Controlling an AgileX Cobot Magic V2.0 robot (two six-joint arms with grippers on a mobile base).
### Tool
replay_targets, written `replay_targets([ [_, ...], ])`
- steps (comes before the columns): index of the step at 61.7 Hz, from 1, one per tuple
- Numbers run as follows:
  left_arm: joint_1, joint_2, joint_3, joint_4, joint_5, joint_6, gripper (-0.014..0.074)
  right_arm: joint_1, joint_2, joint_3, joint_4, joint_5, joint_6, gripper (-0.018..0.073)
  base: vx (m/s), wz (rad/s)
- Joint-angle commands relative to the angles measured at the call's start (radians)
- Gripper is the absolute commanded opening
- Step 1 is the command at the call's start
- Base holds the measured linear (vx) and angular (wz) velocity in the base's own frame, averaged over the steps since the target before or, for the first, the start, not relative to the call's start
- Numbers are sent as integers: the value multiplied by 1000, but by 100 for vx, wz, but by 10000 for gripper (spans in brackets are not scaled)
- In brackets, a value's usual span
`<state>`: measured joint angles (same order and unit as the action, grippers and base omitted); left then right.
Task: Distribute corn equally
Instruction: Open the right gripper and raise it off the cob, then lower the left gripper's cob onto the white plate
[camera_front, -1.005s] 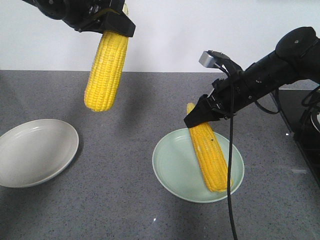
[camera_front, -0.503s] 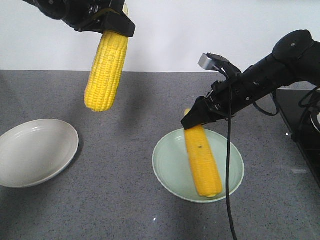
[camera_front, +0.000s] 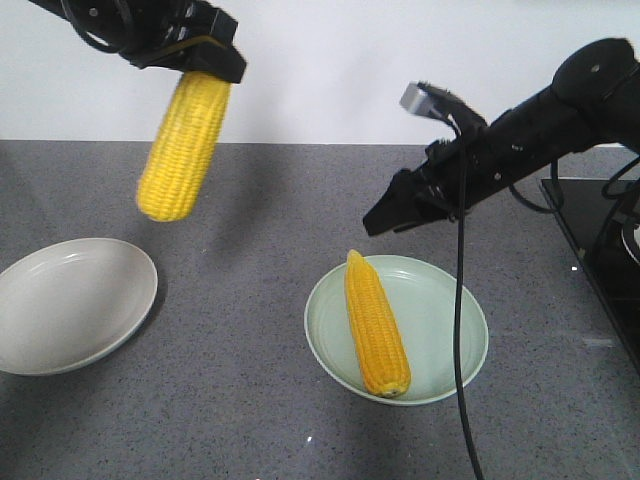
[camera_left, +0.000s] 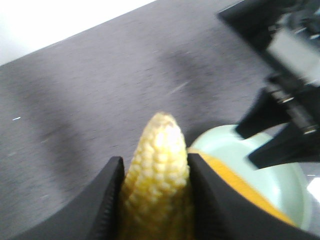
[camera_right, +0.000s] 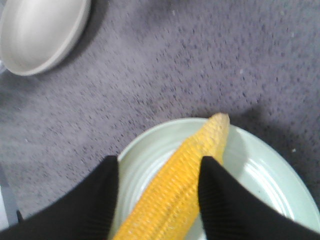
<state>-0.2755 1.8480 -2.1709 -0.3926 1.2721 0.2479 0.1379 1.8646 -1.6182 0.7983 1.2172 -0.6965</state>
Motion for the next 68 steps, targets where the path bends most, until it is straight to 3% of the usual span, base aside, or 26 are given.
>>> replay_targets([
  [1,0,-53,-26,124,-20,-55,-6,-4,-94,-57,87,72,11,215,0,0],
  [11,0,-53,-26,327,-20,-124,-6,-4,-161,-78,114,65,-14,-19,0,0],
  [20,13,-53,5,458,-20,-143,-6,-4,-216,-79,110,67,-14,-11,0,0],
  [44,171,-52,355,428,-56,-166,-6,-4,-297,-79,46,72,-52,-11,0,0],
  [68,190,-51,473,393,-130,-164,-6,-4,-297,-78,45,72,-52,-11,0,0],
])
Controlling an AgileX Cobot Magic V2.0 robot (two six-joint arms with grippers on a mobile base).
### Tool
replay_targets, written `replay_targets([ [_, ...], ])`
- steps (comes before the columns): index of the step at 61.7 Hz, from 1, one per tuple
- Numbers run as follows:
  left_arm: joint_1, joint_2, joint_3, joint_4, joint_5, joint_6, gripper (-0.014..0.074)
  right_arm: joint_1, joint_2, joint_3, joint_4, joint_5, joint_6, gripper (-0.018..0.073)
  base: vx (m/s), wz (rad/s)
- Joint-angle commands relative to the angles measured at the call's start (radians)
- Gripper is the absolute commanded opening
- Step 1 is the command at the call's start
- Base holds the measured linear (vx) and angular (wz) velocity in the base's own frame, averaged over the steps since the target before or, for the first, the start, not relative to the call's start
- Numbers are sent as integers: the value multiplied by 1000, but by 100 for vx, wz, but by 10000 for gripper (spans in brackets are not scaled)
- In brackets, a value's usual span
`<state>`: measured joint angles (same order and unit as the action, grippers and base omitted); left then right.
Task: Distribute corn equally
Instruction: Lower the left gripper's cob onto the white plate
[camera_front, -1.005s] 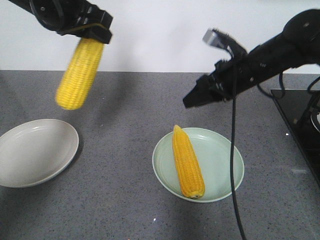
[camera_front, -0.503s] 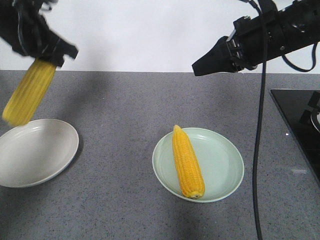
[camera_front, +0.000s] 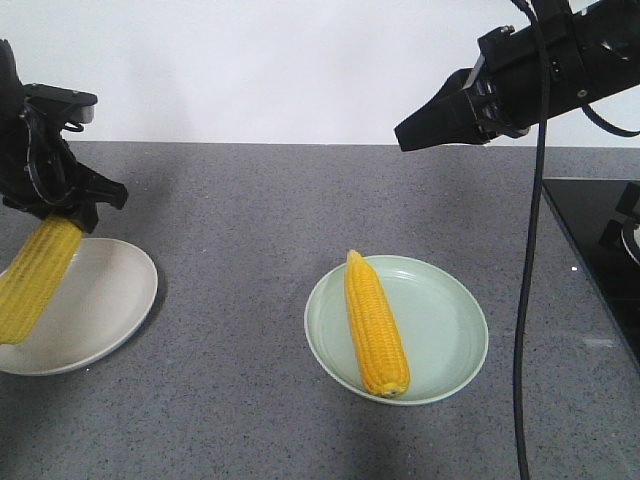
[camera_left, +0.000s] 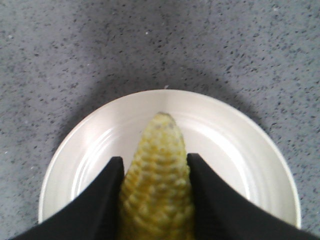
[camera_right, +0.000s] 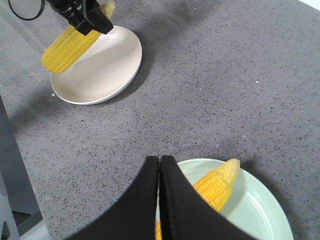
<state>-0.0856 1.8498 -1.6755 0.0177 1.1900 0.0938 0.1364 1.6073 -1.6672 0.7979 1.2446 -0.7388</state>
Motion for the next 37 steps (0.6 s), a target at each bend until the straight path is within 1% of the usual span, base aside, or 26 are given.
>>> replay_targets([
  [1,0,-53,-23,-18,-48,-10,-6,-3,-39,-29,45,44,-10,-11,0,0],
  [9,0,-53,-23,-12,-45,5,-3,-3,-39,-29,45,44,-10,-11,0,0],
  [17,0,-53,-23,-18,-35,39,4,-3,-39,-29,45,44,-10,-11,0,0],
  [24,0,-53,-23,-18,-25,45,18,-3,-39,-29,45,44,-10,-11,0,0],
  [30,0,-53,-23,-18,-15,44,44,-3,-39,-29,45,44,-10,-11,0,0],
  [37,0,-53,-23,-18,6,44,96,-3,-39,-29,45,44,-10,-10,0,0],
])
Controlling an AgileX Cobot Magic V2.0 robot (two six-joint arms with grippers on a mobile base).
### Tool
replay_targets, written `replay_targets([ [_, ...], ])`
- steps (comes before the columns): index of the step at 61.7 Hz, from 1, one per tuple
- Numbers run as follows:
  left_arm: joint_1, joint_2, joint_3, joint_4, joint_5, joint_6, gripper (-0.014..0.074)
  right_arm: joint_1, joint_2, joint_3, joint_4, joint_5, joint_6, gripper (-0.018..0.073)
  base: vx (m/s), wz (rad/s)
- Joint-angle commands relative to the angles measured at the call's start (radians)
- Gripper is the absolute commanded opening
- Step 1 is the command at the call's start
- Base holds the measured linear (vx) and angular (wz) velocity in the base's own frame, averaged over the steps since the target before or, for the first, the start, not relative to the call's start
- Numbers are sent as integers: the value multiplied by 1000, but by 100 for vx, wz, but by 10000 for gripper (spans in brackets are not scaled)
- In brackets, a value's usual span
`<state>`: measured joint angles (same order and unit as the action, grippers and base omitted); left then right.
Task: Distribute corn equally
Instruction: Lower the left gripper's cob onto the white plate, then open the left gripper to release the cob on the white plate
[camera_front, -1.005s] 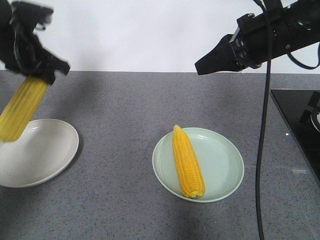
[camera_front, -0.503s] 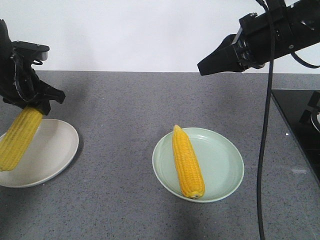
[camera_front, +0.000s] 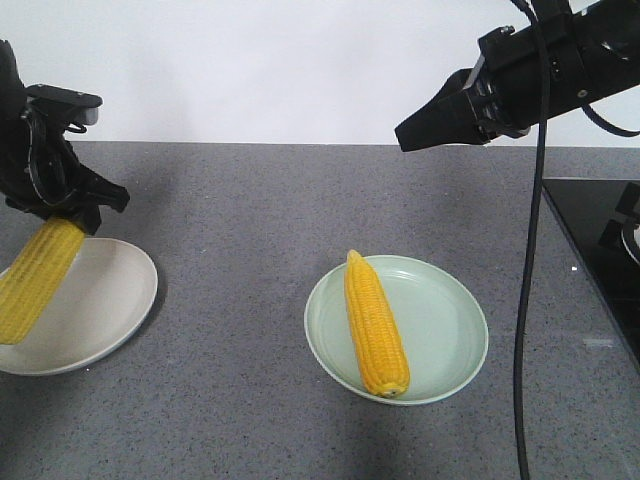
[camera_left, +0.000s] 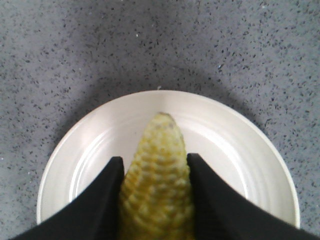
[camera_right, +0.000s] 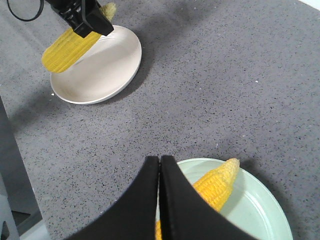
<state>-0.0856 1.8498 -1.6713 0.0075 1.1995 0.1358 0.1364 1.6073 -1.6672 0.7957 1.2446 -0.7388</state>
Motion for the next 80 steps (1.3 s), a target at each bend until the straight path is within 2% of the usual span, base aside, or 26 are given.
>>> replay_targets([
  [1,0,-53,-27,-7,-1,2,104,-3,-39,-29,47,44,-10,-10,0,0],
  [22,0,-53,-27,-7,33,1,333,-3,-39,-29,47,44,-10,-8,0,0],
  [30,0,-53,-27,-7,46,1,374,-3,-39,-29,47,44,-10,-8,0,0],
  [57,0,-53,-27,-7,53,-7,379,-3,-39,-29,30,36,-7,-6,0,0],
  [65,0,-53,-27,-28,49,-7,375,-3,-39,-29,26,34,-5,-6,0,0],
  [72,0,-53,-27,-76,34,20,356,-3,-39,-29,32,32,-2,-6,0,0],
  [80,0,-55,-27,-164,26,59,279,-3,-39,-29,22,-13,5,-6,0,0],
])
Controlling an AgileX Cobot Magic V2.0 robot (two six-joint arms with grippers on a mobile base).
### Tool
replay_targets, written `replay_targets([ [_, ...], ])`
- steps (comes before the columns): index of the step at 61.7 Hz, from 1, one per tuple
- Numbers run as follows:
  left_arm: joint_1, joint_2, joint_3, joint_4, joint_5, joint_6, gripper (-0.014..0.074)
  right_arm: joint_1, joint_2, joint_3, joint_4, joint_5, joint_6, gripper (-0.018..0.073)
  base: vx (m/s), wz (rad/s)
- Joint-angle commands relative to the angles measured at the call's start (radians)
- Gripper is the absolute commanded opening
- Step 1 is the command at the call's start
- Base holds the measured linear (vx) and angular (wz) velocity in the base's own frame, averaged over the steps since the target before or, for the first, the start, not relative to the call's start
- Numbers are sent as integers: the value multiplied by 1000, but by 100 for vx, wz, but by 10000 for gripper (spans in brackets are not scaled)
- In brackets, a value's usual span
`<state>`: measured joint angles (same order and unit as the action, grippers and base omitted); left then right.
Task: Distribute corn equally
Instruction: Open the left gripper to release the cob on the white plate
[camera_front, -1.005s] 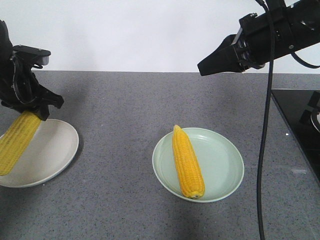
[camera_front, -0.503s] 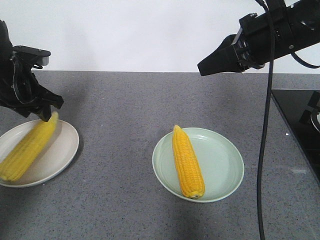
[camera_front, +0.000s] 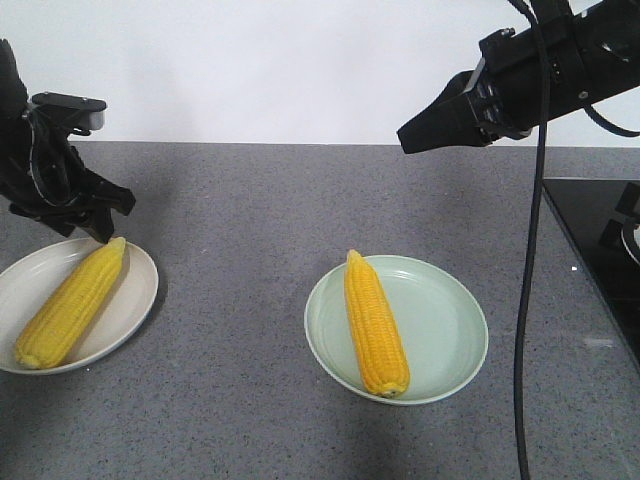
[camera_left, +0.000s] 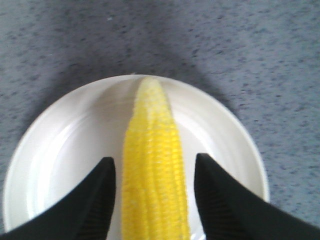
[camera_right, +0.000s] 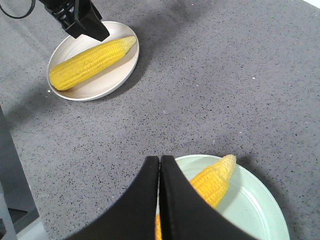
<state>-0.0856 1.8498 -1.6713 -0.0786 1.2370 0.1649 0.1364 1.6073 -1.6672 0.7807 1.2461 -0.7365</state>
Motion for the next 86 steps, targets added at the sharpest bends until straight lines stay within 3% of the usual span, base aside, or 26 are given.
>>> replay_targets([
  [1,0,-56,-27,-90,-13,35,260,-3,-39,-29,37,-21,5,-6,0,0],
  [17,0,-112,-27,-279,-64,181,-9,-3,-87,-29,27,-131,6,-6,0,0],
  [40,0,-241,-27,-445,-203,327,-8,-3,-201,-25,-73,-151,12,-6,0,0],
  [49,0,-253,-27,-459,-218,344,-8,-3,-246,77,-141,-309,42,-6,0,0],
  [57,0,-261,2,-465,-244,368,-8,-3,-306,261,-122,-417,40,-6,0,0],
  [67,0,-325,182,-532,-352,451,-8,-3,-437,545,-102,-593,4,-6,0,0],
  [76,0,-446,425,-648,-485,587,-8,-3,-598,763,-98,-738,-9,-6,0,0],
  [86,0,-607,728,-788,-677,759,-8,-3,-769,968,-96,-807,-19,-6,0,0],
])
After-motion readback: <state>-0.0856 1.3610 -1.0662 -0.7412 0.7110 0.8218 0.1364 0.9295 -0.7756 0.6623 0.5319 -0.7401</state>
